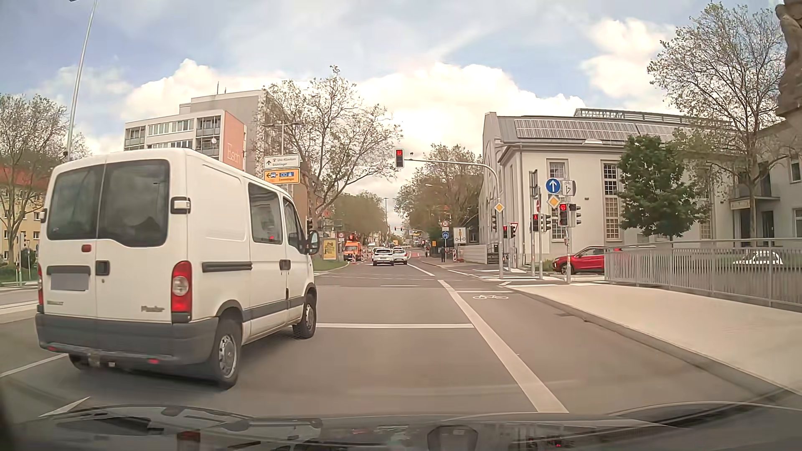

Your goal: Follow the waypoints while adhering to traffic rules and regulations

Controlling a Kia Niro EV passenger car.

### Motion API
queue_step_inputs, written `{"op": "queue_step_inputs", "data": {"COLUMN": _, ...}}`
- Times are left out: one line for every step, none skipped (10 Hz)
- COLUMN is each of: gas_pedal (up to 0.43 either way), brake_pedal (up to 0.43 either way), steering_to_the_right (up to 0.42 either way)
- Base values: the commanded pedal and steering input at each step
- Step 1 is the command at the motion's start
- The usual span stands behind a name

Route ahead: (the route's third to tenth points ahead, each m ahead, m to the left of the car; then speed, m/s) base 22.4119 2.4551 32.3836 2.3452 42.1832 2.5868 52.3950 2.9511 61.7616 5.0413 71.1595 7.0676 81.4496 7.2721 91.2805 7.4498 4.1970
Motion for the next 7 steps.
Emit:
{"op": "queue_step_inputs", "data": {"gas_pedal": 0.0, "brake_pedal": 0.201, "steering_to_the_right": 0.001}}
{"op": "queue_step_inputs", "data": {"gas_pedal": 0.0, "brake_pedal": 0.207, "steering_to_the_right": 0.001}}
{"op": "queue_step_inputs", "data": {"gas_pedal": 0.0, "brake_pedal": 0.207, "steering_to_the_right": 0.001}}
{"op": "queue_step_inputs", "data": {"gas_pedal": 0.0, "brake_pedal": 0.22, "steering_to_the_right": 0.0}}
{"op": "queue_step_inputs", "data": {"gas_pedal": 0.0, "brake_pedal": 0.232, "steering_to_the_right": 0.001}}
{"op": "queue_step_inputs", "data": {"gas_pedal": 0.0, "brake_pedal": 0.226, "steering_to_the_right": 0.001}}
{"op": "queue_step_inputs", "data": {"gas_pedal": 0.0, "brake_pedal": 0.238, "steering_to_the_right": 0.001}}
